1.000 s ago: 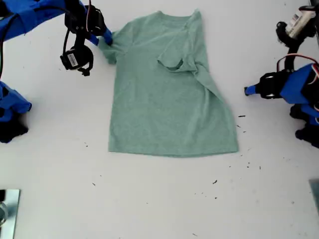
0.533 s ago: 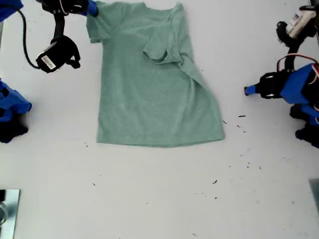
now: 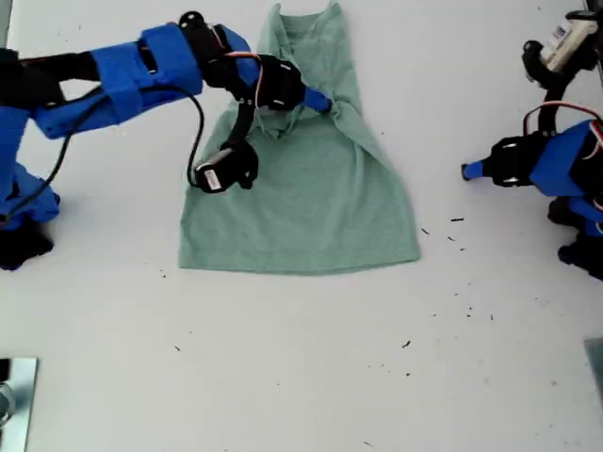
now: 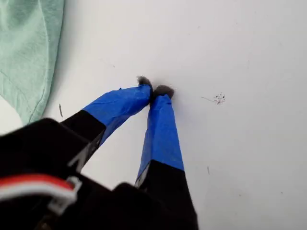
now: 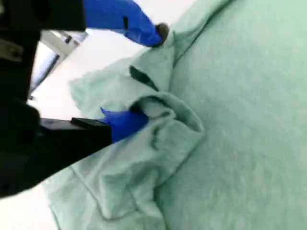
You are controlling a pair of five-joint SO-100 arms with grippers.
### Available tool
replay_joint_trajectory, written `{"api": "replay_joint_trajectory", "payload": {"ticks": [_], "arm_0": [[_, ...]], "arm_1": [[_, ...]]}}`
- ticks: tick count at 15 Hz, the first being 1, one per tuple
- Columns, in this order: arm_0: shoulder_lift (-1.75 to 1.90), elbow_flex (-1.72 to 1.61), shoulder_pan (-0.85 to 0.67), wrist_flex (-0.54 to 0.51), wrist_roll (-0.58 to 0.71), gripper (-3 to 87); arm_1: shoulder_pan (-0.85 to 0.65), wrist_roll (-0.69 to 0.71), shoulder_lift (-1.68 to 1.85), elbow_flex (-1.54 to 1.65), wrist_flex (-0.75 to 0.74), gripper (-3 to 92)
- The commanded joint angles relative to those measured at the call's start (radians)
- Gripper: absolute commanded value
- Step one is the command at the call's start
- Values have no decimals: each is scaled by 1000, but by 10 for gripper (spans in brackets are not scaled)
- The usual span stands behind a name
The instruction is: Fold t shirt
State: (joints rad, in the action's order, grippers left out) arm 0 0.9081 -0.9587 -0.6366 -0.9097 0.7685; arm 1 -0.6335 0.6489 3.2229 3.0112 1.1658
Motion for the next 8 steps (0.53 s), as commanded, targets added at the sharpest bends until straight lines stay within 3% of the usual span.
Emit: {"api": "replay_joint_trajectory", "payload": {"ticks": [1,3,4,6,8], "arm_0": [[179,43,-63,-167,-15,291],[548,-103,-84,-325,-14,166],[756,-262,-91,-357,-12,25],[1204,-844,-52,-232,-69,-2],[1592,-1482,57,-2,-210,-2]], "arm_1": [[11,-12,12,28,5,24],[11,-12,15,29,5,24],[11,-11,15,29,5,24],[11,-11,17,29,5,24],[11,-11,17,29,5,24]]}}
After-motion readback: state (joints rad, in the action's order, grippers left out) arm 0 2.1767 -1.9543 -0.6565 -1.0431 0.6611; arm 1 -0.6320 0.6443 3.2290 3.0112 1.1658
